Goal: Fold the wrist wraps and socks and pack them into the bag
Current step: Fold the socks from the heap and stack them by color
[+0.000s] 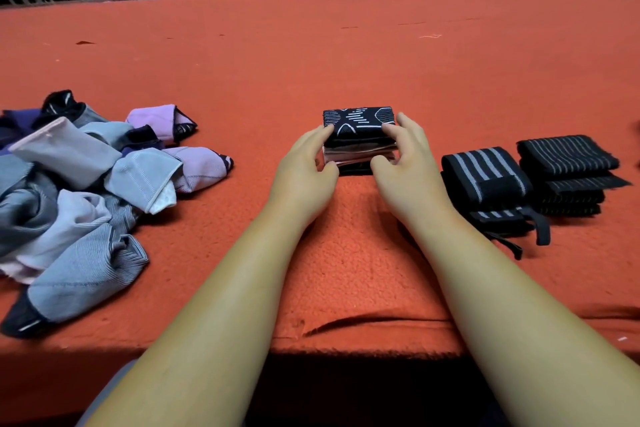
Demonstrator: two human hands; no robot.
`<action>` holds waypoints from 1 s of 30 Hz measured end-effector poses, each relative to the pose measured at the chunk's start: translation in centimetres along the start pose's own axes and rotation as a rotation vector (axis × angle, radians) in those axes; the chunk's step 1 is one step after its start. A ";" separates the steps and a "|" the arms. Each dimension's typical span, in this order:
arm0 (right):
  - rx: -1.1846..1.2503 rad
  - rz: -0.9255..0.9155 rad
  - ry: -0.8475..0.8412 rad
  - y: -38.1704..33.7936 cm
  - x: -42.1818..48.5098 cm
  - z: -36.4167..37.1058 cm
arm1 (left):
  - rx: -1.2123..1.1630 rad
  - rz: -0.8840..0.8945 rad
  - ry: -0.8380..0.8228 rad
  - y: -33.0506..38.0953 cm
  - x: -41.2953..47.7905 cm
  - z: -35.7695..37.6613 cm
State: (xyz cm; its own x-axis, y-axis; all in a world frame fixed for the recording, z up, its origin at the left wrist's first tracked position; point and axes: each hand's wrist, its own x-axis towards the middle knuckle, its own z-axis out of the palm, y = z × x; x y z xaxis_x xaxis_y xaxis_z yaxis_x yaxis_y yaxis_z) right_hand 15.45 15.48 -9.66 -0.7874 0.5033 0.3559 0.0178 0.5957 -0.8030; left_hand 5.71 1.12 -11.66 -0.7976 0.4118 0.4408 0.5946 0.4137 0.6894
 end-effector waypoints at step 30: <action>0.059 -0.150 -0.217 -5.4 -9.2 2.8 | 0.369 -0.177 -0.004 0.9 -10.0 -15.7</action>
State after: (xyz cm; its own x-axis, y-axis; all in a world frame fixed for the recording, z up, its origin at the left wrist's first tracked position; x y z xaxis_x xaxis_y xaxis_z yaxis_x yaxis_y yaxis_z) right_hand 20.90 5.92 -9.95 -0.8923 0.2626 0.3672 -0.1398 0.6127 -0.7778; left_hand 12.58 -15.39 -6.44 -0.8910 0.3110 0.3307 0.4450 0.7421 0.5013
